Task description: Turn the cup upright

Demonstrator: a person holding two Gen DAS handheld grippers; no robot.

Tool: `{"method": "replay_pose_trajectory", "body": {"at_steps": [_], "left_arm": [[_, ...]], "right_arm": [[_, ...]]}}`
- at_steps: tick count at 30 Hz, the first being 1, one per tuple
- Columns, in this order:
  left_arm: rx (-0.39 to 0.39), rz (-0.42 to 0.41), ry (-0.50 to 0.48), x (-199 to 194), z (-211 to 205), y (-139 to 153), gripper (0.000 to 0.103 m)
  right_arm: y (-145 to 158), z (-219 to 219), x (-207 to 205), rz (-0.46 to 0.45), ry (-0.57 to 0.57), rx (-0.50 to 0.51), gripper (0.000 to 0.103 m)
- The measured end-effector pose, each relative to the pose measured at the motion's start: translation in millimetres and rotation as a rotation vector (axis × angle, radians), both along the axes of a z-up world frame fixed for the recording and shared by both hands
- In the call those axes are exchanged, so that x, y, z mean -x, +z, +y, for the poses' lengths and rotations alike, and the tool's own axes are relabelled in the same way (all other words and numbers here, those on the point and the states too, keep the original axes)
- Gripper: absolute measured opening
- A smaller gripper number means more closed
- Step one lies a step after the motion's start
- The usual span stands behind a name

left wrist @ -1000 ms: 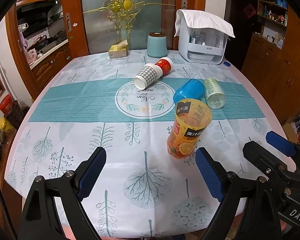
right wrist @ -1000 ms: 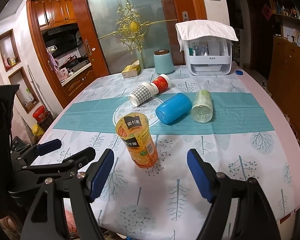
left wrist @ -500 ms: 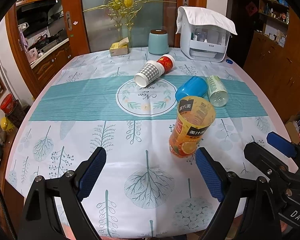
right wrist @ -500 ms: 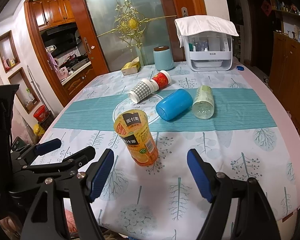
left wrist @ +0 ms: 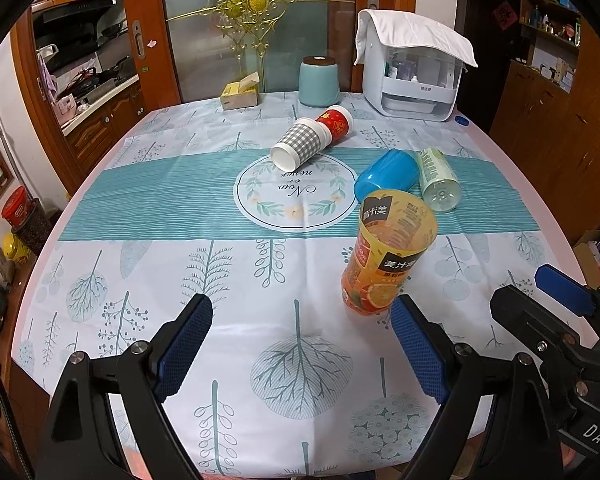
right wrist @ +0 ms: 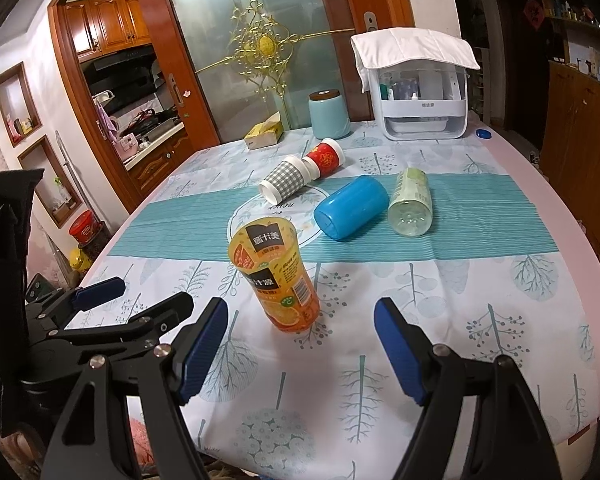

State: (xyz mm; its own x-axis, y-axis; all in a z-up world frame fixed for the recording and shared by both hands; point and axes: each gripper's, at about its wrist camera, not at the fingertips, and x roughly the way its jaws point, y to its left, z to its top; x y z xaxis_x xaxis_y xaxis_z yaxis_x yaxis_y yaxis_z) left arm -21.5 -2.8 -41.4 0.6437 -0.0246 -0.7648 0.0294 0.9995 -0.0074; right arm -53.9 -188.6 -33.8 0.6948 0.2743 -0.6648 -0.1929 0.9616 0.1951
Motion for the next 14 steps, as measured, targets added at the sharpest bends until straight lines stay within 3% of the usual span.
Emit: {"method": "replay_pose_trajectory", "body": {"at_steps": [14], "left_arm": [[0.002,0.017,0.008,-2.3,2.0,-5.8,0.09]], "right_arm": [[-9.0,0.1,-4.3,0.018,0.002,-0.007,0.076]]}}
